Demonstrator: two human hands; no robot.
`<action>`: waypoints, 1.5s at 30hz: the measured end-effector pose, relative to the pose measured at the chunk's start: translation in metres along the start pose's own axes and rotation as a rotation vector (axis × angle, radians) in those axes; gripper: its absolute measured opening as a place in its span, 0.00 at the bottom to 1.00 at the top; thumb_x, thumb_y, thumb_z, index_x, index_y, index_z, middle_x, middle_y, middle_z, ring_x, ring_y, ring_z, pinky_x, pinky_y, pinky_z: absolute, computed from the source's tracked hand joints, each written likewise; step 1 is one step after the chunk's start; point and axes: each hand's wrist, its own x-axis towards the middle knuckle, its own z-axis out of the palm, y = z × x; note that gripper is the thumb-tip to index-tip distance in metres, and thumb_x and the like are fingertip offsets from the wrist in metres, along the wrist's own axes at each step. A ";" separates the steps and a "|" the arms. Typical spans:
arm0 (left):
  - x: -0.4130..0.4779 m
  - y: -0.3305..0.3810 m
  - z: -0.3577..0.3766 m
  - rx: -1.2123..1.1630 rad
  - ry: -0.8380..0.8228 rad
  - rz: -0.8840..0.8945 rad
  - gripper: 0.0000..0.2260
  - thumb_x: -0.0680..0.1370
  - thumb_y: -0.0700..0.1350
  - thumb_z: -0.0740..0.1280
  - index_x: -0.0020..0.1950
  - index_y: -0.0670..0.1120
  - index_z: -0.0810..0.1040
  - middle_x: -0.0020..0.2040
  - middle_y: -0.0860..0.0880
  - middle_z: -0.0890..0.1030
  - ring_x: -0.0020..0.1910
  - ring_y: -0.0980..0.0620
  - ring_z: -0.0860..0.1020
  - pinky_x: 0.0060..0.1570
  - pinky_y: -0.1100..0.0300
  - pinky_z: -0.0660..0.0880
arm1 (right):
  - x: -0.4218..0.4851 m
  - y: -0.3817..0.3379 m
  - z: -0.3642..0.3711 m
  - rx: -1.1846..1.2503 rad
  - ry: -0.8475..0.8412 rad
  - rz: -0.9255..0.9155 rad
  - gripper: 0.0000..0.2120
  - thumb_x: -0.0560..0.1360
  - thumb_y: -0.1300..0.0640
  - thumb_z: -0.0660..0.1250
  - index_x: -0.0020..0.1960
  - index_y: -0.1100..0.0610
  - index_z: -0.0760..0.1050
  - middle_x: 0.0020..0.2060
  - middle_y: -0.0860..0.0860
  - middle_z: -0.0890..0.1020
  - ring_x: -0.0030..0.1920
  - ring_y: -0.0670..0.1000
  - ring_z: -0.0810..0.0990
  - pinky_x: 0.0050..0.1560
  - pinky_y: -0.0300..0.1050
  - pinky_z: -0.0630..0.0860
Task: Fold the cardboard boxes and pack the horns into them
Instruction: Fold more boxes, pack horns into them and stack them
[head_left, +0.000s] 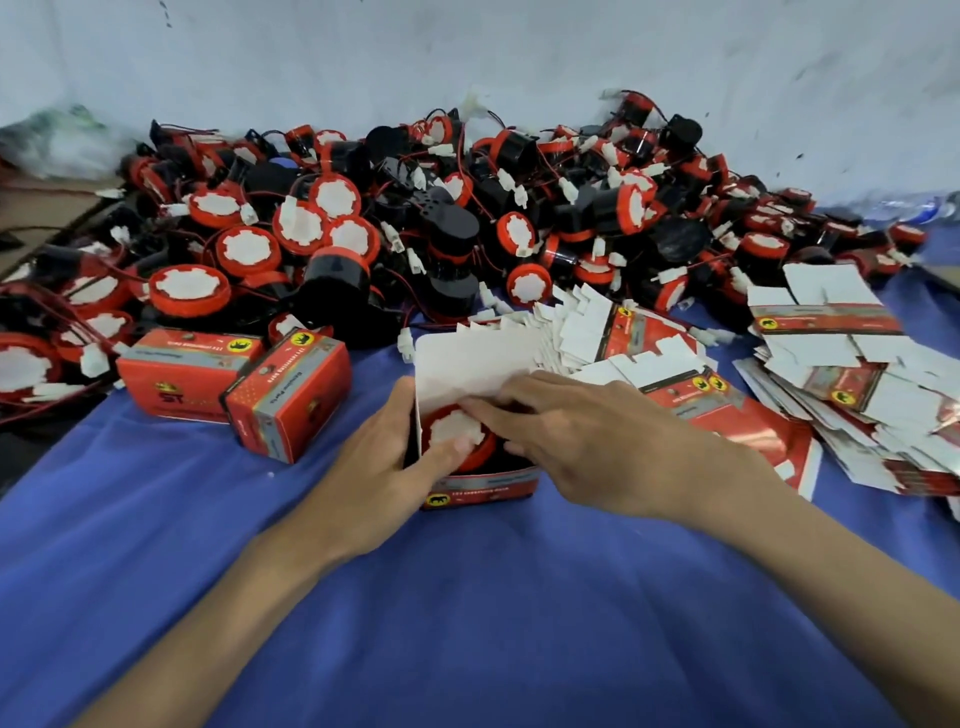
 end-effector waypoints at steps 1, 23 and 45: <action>0.001 0.002 0.002 -0.015 -0.008 -0.014 0.23 0.72 0.56 0.66 0.67 0.57 0.69 0.64 0.62 0.76 0.66 0.60 0.73 0.65 0.51 0.71 | -0.002 0.001 -0.007 0.019 -0.016 0.011 0.28 0.81 0.53 0.57 0.77 0.44 0.52 0.63 0.44 0.65 0.63 0.46 0.65 0.36 0.41 0.71; 0.008 0.013 0.015 0.016 0.049 -0.027 0.25 0.61 0.47 0.75 0.57 0.52 0.76 0.51 0.56 0.82 0.53 0.60 0.80 0.53 0.62 0.76 | 0.008 -0.031 -0.004 0.251 0.197 0.045 0.17 0.80 0.54 0.55 0.60 0.62 0.77 0.54 0.56 0.82 0.52 0.58 0.80 0.60 0.53 0.70; -0.002 0.008 0.001 -0.022 -0.163 0.096 0.37 0.62 0.43 0.80 0.66 0.56 0.66 0.61 0.66 0.76 0.61 0.64 0.75 0.54 0.71 0.73 | 0.011 -0.035 -0.008 0.229 0.048 0.096 0.13 0.76 0.46 0.63 0.52 0.51 0.81 0.55 0.47 0.79 0.56 0.48 0.77 0.63 0.48 0.62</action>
